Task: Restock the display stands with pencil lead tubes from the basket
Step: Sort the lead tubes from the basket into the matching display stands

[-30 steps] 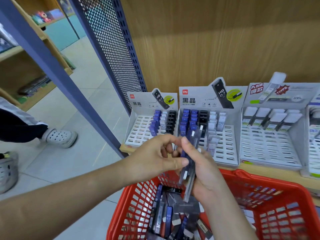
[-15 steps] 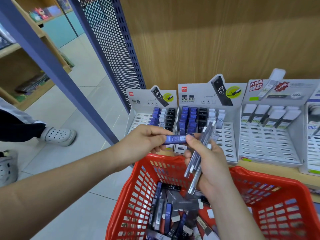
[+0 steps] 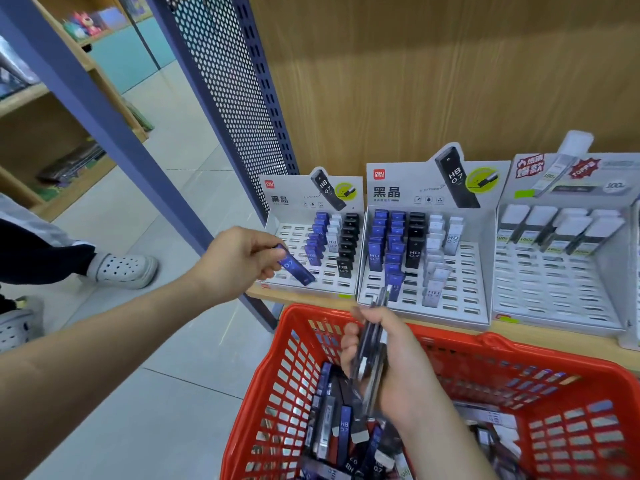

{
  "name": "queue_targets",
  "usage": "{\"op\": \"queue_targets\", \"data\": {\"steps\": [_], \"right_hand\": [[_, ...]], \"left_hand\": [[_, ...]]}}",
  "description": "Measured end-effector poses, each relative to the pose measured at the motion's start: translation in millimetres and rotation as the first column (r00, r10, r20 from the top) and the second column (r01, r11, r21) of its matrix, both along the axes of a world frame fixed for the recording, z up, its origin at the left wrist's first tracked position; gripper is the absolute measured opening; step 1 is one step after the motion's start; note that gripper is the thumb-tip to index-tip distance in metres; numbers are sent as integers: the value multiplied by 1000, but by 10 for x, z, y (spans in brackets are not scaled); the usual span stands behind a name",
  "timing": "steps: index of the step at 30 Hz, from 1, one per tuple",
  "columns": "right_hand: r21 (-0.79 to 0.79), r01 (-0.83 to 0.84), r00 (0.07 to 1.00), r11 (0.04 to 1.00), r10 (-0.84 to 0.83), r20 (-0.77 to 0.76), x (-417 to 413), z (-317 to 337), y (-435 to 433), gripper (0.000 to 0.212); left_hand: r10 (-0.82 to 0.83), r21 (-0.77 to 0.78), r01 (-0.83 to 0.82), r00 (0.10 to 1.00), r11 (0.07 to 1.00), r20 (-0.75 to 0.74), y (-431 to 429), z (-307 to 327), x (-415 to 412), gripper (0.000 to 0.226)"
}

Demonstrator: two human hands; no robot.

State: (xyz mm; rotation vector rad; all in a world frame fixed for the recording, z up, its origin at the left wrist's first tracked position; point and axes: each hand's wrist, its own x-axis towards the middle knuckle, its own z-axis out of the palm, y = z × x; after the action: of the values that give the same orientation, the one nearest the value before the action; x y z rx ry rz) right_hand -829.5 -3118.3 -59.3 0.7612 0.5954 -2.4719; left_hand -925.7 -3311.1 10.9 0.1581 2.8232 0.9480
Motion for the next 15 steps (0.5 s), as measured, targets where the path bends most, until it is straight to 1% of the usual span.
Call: {"op": "queue_targets", "data": {"steps": [2,5,7,10,13,15], "right_hand": [[-23,20,1000,1000,-21,-17,11,-39,7,49],[-2,11,999,1000,-11,-48,13,-88,-9,55],[0,-9,998,1000,9,-67,18,-104,-25,50],[2,-40,996,999,40,-86,34,-117,-30,34],[-19,-51,994,999,49,-97,34,-128,-25,32],[-24,-58,993,998,55,-104,35,-131,-25,33]], "left_hand": [[-12,-112,6,999,994,-46,-30,-87,-46,18],[-1,-127,-10,996,992,-90,25,-197,-111,18],[-26,-140,11,994,990,-104,74,-275,-167,18],[-104,-217,80,990,973,-99,94,-381,-223,18],[-191,-351,132,972,927,-139,69,-421,-272,20],[-257,-451,161,953,878,-161,53,-429,-301,22]]}}
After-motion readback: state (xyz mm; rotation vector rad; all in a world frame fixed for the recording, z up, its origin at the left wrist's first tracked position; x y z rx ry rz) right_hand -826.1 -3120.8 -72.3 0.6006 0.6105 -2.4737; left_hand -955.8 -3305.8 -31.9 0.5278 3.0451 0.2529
